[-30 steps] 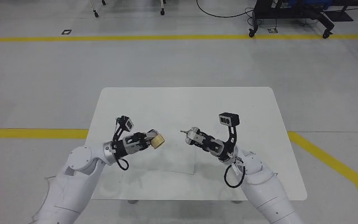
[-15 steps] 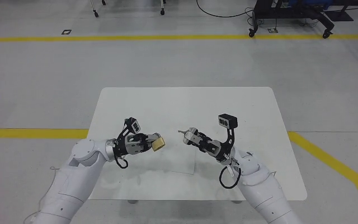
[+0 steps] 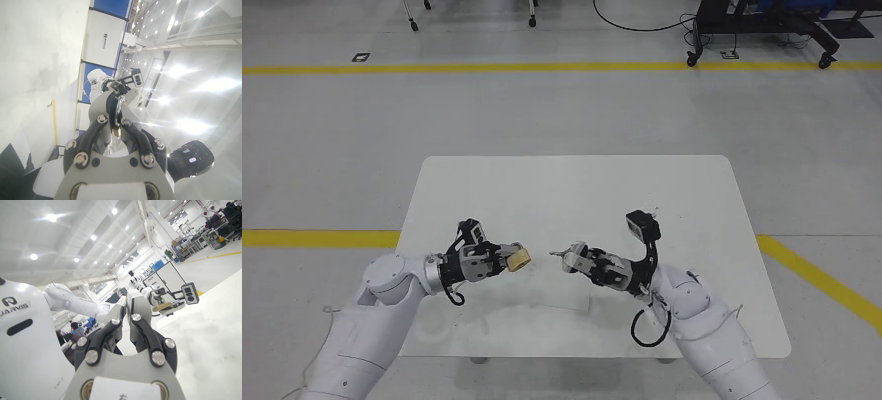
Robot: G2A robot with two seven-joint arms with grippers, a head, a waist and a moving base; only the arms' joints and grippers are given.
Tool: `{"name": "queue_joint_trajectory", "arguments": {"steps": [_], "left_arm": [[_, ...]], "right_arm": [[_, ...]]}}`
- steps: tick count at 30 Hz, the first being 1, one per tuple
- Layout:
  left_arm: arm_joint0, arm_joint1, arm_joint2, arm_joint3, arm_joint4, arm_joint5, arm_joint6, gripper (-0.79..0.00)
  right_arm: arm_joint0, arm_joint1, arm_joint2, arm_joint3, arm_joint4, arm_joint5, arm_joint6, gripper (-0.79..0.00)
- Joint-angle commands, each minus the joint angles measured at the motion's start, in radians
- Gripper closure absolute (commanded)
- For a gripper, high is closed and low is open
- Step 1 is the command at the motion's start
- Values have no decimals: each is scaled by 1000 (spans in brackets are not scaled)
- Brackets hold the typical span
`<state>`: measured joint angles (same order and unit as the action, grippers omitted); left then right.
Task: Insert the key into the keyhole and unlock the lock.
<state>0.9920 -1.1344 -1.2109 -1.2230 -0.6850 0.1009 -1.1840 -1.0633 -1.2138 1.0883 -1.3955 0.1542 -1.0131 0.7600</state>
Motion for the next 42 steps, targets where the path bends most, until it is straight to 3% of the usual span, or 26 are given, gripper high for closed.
{"name": "queue_joint_trajectory", "arguments": {"steps": [1,9,13,18,23,26,34,39,42], "left_arm": [[-1,2,-6,-4,1,17,5,0],[14,9,-25,-57,2,15,18,0],[22,9,-32,-77,-2,-22,46,0],[33,9,-51,-125,43,-131,142,0],[48,3,-44,-195,113,-262,272,0],[48,-4,-41,-189,85,-281,330,0],[49,-4,-41,-190,86,-282,335,0],[78,-5,-40,-228,249,-385,481,0],[87,-9,-29,-238,280,-399,525,0]], "right_arm": [[-19,-1,9,-39,-117,1,-32,0],[-80,-5,46,-90,-310,2,-212,0],[-106,-12,56,-115,-405,61,-318,0],[-147,-30,50,-162,-525,182,-521,0],[-163,-47,6,-174,-578,257,-628,0],[-170,-53,-8,-165,-564,359,-632,0],[-170,-53,-8,-165,-564,359,-632,0],[-171,-56,-23,-173,-524,367,-620,0],[-161,-63,-39,-167,-489,361,-633,0]]}}
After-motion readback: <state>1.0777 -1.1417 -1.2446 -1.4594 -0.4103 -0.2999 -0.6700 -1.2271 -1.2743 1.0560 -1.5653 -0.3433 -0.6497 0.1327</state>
